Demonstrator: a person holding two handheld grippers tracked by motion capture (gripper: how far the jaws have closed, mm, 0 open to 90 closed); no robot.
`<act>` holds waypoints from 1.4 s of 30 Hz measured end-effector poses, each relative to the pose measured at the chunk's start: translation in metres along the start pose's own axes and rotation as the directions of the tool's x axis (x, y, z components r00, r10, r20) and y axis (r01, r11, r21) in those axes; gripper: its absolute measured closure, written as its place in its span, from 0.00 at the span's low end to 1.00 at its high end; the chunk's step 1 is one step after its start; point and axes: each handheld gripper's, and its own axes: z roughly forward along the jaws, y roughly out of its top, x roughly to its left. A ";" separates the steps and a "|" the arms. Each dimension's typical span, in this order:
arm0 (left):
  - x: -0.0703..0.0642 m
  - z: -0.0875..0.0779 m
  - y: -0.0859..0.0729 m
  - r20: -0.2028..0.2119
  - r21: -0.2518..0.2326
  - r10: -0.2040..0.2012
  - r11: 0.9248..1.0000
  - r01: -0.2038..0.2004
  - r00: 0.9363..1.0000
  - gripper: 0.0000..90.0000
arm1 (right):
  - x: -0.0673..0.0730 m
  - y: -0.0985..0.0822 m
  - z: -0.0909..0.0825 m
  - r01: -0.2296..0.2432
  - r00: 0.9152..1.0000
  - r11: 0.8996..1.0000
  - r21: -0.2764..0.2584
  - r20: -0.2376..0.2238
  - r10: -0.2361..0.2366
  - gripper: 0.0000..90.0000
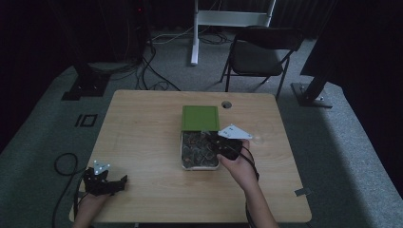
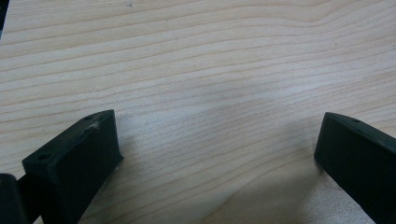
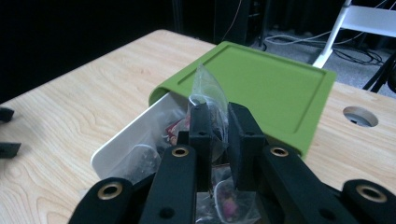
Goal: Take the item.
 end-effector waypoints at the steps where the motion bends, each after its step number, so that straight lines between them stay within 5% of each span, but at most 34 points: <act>1: 0.000 0.000 0.000 0.000 0.000 0.000 1.000 0.000 1.000 0.01 | -0.002 0.001 -0.002 -0.001 1.000 1.000 -0.003 -0.001 0.001 0.91; 22: 0.000 0.000 0.000 0.000 0.000 0.000 1.000 0.000 1.000 0.01 | -0.045 0.004 -0.031 -0.051 0.995 0.998 -0.048 0.084 0.055 0.91; 42: 0.000 0.000 0.000 0.000 -0.001 0.000 1.000 0.000 1.000 0.01 | -0.094 0.002 -0.050 -0.105 0.974 0.991 -0.079 0.193 0.118 0.91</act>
